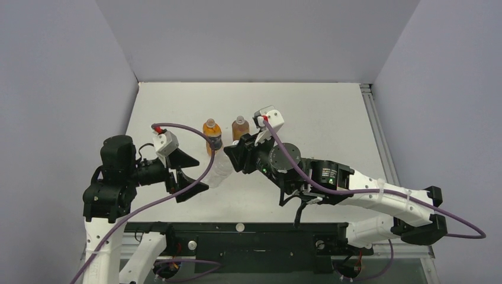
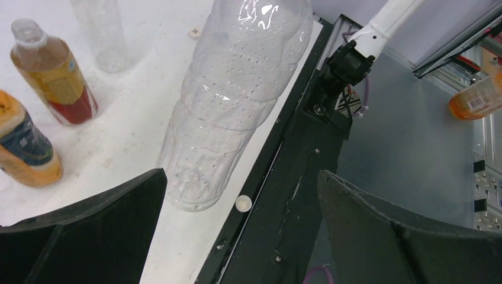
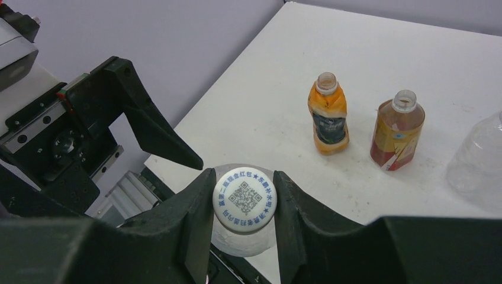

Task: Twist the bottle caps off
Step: Unscrew the bottle cap from the plastic bottle.

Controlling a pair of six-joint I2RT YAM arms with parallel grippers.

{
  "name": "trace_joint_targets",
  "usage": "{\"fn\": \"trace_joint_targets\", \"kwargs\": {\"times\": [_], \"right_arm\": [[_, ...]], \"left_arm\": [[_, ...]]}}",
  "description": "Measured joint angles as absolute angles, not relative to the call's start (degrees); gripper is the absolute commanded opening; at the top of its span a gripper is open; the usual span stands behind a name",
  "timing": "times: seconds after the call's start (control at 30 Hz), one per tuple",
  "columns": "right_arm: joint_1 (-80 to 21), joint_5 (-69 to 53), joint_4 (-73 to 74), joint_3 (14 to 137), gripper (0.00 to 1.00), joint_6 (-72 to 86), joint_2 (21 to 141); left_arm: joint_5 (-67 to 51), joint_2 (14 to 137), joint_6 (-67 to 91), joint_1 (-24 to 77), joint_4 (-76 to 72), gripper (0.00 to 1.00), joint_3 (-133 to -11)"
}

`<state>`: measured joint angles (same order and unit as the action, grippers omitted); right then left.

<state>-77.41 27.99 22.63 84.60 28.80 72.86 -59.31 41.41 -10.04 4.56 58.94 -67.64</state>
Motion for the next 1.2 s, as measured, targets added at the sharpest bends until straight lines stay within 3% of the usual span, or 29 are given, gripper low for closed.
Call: {"fn": "trace_joint_targets", "kwargs": {"times": [0.37,0.67,0.77,1.03,1.2], "right_arm": [[-77.2,26.1,20.8,83.1,0.25,31.0,68.5],[-74.6,21.3,20.8,83.5,0.24,32.2,68.0],[-72.2,19.2,21.0,83.9,0.24,33.1,68.1],[-67.5,12.8,20.6,83.9,0.23,35.9,69.9],[-67.5,11.4,21.2,84.3,0.23,36.1,70.9]], "left_arm": [[-67.6,41.2,-5.0,5.8,50.0,0.96,-65.0],[-66.9,40.4,4.7,11.1,36.6,1.00,-60.1],[-65.4,42.5,3.2,12.8,36.2,0.93,-60.2],[-56.8,43.6,-8.1,16.1,40.2,0.91,-60.9],[-55.0,45.4,-11.0,17.0,39.3,0.74,-63.1]]}}
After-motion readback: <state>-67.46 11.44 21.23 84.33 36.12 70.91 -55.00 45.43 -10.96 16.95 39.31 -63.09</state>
